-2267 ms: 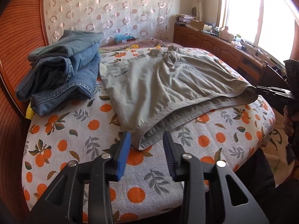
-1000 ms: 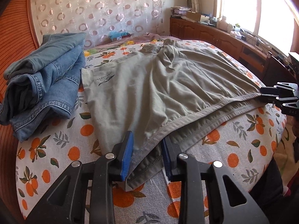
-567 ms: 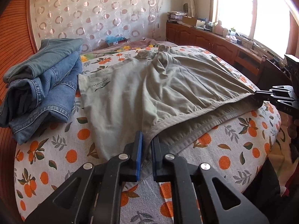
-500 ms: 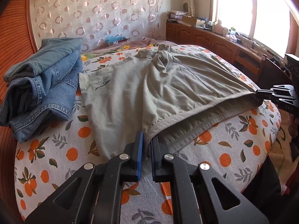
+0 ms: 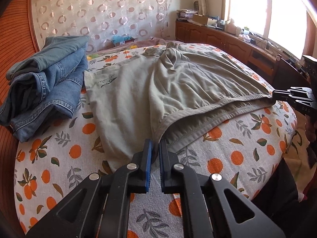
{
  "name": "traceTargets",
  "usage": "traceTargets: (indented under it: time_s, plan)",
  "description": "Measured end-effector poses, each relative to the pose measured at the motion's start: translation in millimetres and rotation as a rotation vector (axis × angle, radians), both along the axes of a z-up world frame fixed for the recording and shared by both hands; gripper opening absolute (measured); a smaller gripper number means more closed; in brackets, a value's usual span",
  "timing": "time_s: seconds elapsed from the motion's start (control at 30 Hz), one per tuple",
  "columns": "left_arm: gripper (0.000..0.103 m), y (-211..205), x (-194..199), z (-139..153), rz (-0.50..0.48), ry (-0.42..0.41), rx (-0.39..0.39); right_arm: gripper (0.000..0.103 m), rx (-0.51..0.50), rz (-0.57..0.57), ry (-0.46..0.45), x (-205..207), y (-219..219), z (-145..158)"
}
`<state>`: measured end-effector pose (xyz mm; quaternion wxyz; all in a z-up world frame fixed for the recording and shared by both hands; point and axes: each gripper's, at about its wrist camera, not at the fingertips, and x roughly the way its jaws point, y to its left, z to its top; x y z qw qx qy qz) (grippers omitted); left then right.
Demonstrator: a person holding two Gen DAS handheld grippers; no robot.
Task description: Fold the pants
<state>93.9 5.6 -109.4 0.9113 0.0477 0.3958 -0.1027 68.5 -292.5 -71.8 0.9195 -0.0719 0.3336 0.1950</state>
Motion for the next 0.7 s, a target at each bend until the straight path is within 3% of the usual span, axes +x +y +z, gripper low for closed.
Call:
traceTargets:
  time_s: [0.07, 0.17, 0.47, 0.5, 0.57, 0.7]
  plan:
    - [0.008, -1, 2, 1, -0.003, -0.002, 0.004, 0.024, -0.026, 0.007, -0.008, 4, 7, 0]
    - [0.008, -1, 7, 1, -0.001, -0.001, 0.006, 0.033, -0.056, 0.039, -0.007, 9, 16, -1]
    - [0.008, 3, 20, 4, 0.004, -0.003, -0.004, 0.033, -0.204, 0.076, -0.015, 29, 36, -10]
    - [0.008, 3, 21, 4, 0.004, -0.004, -0.005, 0.032, -0.207, 0.071, -0.023, 30, 36, -10]
    - [0.008, 3, 21, 4, 0.004, -0.003, -0.008, 0.006, -0.217, 0.049, -0.01, 34, 36, -11]
    - [0.007, 3, 17, 2, -0.008, 0.006, -0.012, 0.003, -0.137, 0.03, 0.006, 35, 28, -9]
